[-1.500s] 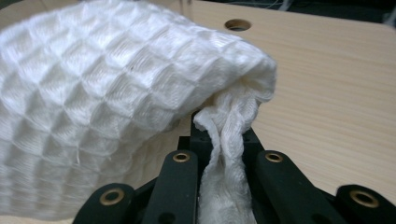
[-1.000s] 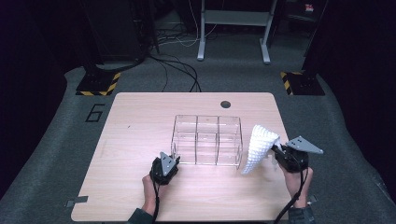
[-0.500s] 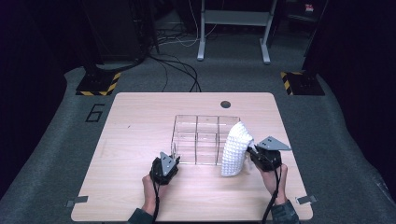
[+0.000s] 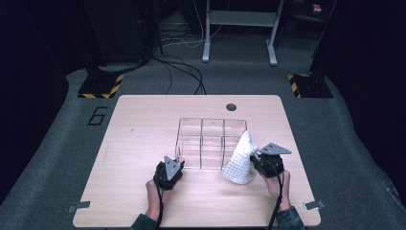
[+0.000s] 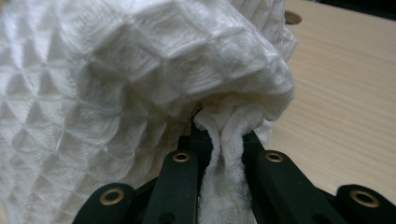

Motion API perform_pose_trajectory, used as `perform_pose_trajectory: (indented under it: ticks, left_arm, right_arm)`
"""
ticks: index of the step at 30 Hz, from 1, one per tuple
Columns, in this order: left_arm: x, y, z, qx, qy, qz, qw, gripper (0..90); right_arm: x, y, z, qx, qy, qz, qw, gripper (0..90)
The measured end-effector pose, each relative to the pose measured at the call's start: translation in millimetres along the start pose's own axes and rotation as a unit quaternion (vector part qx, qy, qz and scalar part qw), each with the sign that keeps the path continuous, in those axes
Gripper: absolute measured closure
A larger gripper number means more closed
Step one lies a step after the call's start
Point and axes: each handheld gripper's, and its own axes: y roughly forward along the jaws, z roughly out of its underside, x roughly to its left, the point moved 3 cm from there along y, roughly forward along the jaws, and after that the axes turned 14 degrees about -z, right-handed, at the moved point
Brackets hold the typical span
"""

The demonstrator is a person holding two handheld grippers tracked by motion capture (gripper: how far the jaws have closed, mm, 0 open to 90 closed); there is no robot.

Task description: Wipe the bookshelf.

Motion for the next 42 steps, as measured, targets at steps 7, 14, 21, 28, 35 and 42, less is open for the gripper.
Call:
perform_pose_trajectory:
  ticks: [7, 14, 21, 28, 35, 42]
  left_arm:
    - [0.1, 0.0, 0.0, 0.0, 0.0, 0.0, 1.0, 72.8]
    - [0.9, 0.0, -0.1, 0.001, 0.001, 0.001, 1.0, 72.8]
    - [1.3, 0.1, -0.1, 0.001, 0.001, 0.002, 1.0, 72.7]
    - [1.5, 0.5, -0.2, 0.0, 0.002, 0.001, 1.0, 72.3]
    - [1.3, 0.4, -0.2, 0.002, 0.002, 0.003, 1.0, 72.0]
    - [2.1, 0.6, 0.0, 0.001, -0.004, 0.0, 1.0, 69.1]
  right_arm:
    - [-4.7, 11.5, 11.6, 0.021, 0.024, -0.024, 0.9992, 82.9]
    - [-6.9, 12.3, 18.4, 0.044, 0.021, -0.014, 0.9987, 83.0]
    - [-11.4, 1.5, 26.1, 0.077, 0.008, 0.017, 0.9969, 83.0]
    - [-21.9, -25.4, 28.0, 0.055, 0.018, 0.066, 0.9962, 83.1]
    - [-38.3, -56.0, 27.5, 0.011, 0.046, 0.113, 0.9925, 83.1]
    - [-50.2, -69.4, 21.1, -0.02, 0.057, 0.153, 0.9863, 83.1]
